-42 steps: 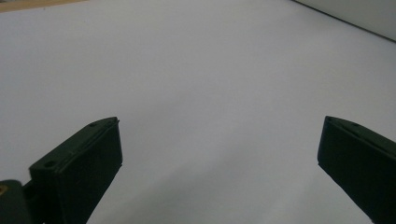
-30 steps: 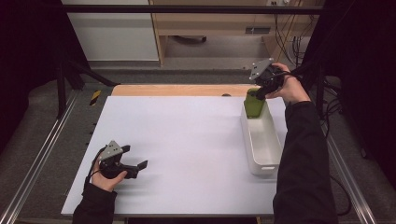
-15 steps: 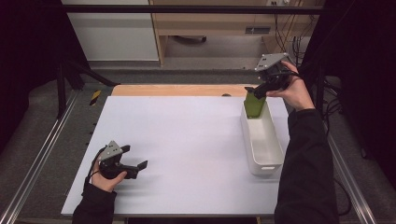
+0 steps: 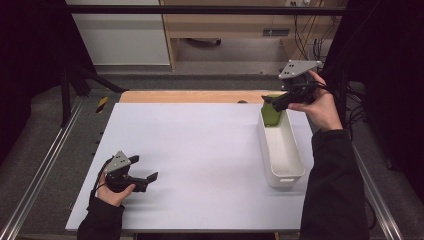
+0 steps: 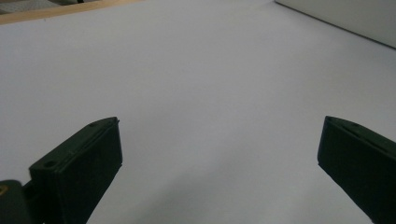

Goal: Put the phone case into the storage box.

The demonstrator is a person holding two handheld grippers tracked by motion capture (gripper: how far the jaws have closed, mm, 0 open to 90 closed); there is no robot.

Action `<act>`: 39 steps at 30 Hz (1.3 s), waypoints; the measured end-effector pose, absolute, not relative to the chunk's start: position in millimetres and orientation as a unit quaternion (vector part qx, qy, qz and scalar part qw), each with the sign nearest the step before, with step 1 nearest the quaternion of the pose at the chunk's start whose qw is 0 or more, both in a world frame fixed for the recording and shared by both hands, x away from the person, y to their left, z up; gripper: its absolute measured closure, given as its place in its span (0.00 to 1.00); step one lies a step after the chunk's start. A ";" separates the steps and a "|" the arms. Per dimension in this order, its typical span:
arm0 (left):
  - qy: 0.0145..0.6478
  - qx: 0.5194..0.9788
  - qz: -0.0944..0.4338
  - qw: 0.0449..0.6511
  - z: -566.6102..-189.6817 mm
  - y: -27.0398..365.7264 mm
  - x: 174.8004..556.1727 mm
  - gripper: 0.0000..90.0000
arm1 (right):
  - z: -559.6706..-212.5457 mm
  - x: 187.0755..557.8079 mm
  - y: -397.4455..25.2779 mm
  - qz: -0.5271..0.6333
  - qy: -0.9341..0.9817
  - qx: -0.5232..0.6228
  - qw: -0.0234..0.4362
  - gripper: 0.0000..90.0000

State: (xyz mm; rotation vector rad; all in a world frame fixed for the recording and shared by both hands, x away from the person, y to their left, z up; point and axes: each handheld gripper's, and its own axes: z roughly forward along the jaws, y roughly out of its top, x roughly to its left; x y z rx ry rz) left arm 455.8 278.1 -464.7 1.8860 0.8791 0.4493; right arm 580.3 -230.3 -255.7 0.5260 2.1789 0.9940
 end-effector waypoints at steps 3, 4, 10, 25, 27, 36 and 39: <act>0.362 0.774 0.185 0.486 -464.5 278.5 455.7 0.00 | -259.2 571.9 -233.2 0.397 0.826 0.217 0.336 0.03; 0.362 0.774 0.185 0.486 -464.4 278.7 455.7 0.00 | -260.3 569.9 -233.9 0.403 0.823 0.221 0.334 0.03; 0.360 0.774 0.187 0.486 -463.7 278.6 455.0 0.00 | -270.8 552.2 -238.8 0.440 0.802 0.257 0.311 0.03; 0.354 0.774 0.188 0.490 -462.6 278.1 453.8 0.00 | -298.6 505.8 -237.4 0.513 0.755 0.280 0.299 0.01; 0.353 0.775 0.188 0.490 -462.5 278.0 453.6 0.00 | -303.6 500.1 -237.7 0.524 0.748 0.279 0.295 0.01; 0.349 0.775 0.189 0.491 -461.6 277.0 452.7 0.00 | -339.3 476.8 -246.5 0.542 0.739 0.287 0.281 0.01; 0.348 0.776 0.189 0.491 -461.0 276.9 452.4 0.00 | -350.1 468.0 -253.2 0.554 0.728 0.295 0.274 0.01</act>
